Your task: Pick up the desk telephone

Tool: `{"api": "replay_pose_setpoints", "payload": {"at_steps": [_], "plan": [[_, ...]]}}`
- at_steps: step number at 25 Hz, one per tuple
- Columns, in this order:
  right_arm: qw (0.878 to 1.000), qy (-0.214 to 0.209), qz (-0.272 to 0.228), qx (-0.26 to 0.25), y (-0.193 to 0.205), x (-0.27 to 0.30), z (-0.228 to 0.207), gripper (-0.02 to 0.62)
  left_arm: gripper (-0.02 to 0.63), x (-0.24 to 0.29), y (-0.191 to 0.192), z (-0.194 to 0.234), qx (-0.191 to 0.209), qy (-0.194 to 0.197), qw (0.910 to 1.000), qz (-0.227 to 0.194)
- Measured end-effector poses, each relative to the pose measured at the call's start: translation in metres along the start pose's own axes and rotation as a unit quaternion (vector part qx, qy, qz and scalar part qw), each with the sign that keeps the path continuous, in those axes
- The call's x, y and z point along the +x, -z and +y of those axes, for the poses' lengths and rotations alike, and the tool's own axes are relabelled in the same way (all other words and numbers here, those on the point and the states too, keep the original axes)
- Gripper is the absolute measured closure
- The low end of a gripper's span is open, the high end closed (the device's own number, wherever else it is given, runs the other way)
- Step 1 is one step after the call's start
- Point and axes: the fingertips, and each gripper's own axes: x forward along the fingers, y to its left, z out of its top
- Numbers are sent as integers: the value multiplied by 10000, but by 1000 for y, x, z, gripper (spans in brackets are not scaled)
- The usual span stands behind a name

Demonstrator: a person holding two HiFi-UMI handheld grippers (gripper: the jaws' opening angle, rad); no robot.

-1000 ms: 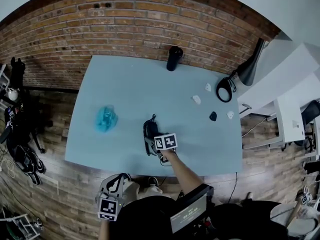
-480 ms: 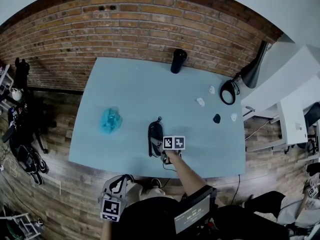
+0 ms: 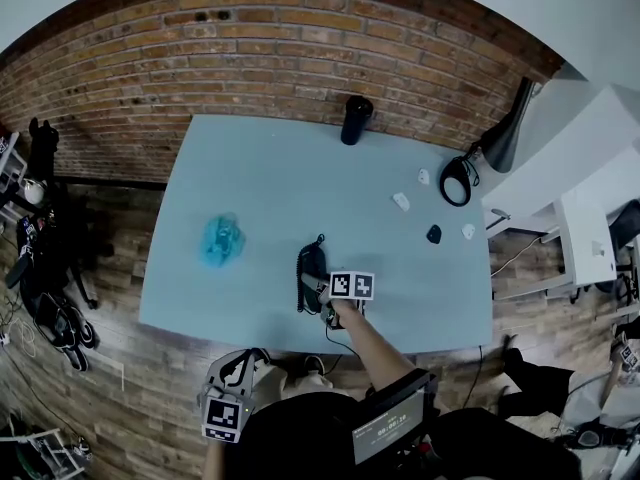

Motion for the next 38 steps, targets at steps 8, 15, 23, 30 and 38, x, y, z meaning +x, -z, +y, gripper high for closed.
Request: {"api": "replay_pose_setpoints", "payload": {"at_steps": [8,15,23,30,38], "plan": [[9986,-447,-274,-95,-18,-8,30,299,592,-1,-1,9,-117,-57,9999,-58],[9957,-720,-546,-184,-41,-21,52,298,592,1,-6,20,-241,-175,9995,-119],[9804,-1525,-1223,-248,-72,-50,103,298,592,3,-7,20,-186,-84,9997,-99],[9596,-2255,-1683,-44,-97,-79,146,299,592,13,-14,14,-174,122,9996,-162],[9413,-2713,-1967,-401,-115,-110,191,298,592,18,-19,12,-122,285,9992,-264]]}}
